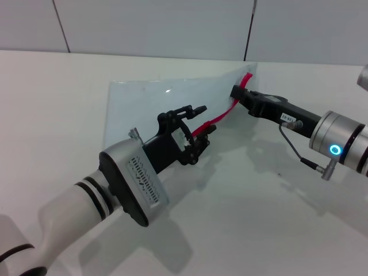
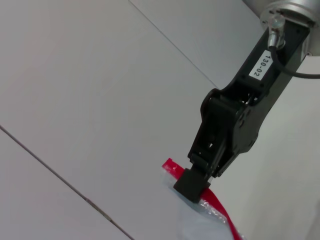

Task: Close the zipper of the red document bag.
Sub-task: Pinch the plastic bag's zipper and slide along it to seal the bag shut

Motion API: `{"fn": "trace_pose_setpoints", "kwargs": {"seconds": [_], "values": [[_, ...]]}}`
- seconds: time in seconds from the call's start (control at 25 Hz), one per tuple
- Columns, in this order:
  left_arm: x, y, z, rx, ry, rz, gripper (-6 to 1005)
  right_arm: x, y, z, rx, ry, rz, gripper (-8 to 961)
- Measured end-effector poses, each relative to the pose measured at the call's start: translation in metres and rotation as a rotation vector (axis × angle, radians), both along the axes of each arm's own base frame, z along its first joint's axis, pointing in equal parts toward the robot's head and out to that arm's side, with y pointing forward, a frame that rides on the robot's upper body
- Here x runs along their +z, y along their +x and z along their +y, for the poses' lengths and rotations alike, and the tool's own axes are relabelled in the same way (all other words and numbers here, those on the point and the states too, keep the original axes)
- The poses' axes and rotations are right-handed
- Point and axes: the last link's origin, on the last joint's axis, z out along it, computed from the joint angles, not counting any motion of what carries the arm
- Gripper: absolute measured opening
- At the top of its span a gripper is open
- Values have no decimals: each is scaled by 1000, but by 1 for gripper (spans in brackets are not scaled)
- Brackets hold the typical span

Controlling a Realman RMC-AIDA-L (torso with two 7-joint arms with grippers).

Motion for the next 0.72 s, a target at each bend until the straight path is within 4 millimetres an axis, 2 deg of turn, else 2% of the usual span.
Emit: {"fn": "trace_pose_setpoints", "kwargs": {"seconds": [0.28,0.72], "values": [[1,-1,3,-3,4,12,369,-1,-2,0,7,-4,-1,14],[3,-3,5,-14,3,33,372,-1,-3,0,10,-5,-2,14]]}}
